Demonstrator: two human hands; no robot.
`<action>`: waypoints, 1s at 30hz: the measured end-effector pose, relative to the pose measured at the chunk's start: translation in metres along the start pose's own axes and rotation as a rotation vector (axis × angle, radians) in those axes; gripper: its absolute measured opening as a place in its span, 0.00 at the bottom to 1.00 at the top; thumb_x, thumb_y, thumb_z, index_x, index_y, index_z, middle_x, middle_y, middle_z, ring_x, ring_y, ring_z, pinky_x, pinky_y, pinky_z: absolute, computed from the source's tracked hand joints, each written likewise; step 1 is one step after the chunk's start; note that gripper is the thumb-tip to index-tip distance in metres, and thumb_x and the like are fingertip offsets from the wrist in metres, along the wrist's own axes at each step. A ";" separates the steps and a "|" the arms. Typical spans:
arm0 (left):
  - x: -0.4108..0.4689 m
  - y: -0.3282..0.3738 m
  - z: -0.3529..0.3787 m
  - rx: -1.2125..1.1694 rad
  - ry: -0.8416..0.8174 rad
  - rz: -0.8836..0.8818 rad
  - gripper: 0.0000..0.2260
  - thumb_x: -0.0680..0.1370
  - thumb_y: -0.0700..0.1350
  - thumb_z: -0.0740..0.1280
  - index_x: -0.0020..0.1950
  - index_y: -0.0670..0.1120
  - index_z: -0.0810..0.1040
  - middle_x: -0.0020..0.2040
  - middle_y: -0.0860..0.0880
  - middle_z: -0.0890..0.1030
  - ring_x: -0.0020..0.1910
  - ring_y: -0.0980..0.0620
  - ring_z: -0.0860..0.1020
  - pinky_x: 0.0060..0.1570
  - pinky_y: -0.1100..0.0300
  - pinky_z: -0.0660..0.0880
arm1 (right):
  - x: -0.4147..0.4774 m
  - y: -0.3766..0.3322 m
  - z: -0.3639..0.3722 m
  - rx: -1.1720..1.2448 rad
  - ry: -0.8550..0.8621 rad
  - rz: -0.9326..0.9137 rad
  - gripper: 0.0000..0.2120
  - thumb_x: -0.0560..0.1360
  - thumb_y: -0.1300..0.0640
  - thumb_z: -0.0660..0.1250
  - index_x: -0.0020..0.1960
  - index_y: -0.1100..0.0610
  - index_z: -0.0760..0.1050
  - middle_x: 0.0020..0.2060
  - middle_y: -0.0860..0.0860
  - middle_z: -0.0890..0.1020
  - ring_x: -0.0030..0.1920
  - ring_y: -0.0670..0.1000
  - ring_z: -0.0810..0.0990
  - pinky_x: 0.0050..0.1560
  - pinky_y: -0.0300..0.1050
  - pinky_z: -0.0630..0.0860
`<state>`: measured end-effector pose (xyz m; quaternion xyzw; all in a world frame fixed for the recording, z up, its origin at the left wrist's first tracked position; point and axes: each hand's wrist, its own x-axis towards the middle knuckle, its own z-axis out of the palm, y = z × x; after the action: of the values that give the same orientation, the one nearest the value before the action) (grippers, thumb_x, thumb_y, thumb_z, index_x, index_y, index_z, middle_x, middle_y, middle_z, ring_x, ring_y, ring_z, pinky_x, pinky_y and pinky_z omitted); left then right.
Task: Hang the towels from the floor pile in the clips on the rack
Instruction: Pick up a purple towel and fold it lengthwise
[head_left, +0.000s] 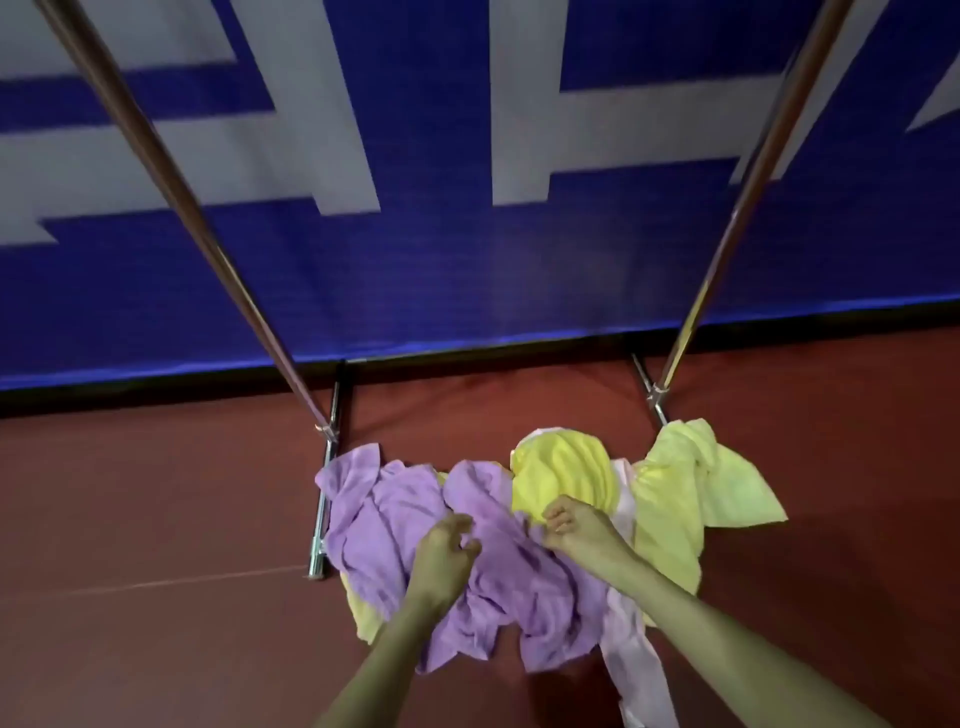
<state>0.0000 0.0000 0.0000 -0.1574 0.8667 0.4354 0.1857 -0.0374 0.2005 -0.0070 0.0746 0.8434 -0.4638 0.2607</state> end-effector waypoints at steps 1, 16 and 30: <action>0.009 -0.015 0.012 0.060 0.001 0.040 0.18 0.76 0.36 0.64 0.66 0.41 0.74 0.61 0.45 0.77 0.59 0.47 0.77 0.58 0.62 0.70 | 0.010 0.015 0.012 -0.035 -0.029 -0.035 0.10 0.67 0.66 0.70 0.42 0.55 0.73 0.33 0.47 0.76 0.38 0.47 0.72 0.41 0.39 0.69; 0.048 -0.062 0.054 0.368 0.056 0.306 0.27 0.71 0.39 0.64 0.71 0.48 0.70 0.65 0.41 0.70 0.60 0.39 0.72 0.56 0.48 0.72 | 0.041 0.057 0.053 -0.124 -0.017 -0.283 0.13 0.67 0.67 0.63 0.51 0.63 0.77 0.45 0.51 0.80 0.47 0.42 0.75 0.48 0.42 0.70; 0.044 -0.005 0.018 -0.019 0.068 0.294 0.06 0.73 0.46 0.60 0.39 0.50 0.63 0.30 0.53 0.67 0.31 0.47 0.67 0.35 0.53 0.64 | 0.025 -0.036 -0.013 0.024 0.265 -0.476 0.19 0.67 0.73 0.58 0.32 0.50 0.58 0.24 0.44 0.67 0.28 0.44 0.62 0.29 0.38 0.59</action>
<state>-0.0338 0.0068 -0.0334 -0.0452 0.8822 0.4603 0.0889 -0.0771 0.1884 0.0129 -0.0627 0.8585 -0.5080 0.0306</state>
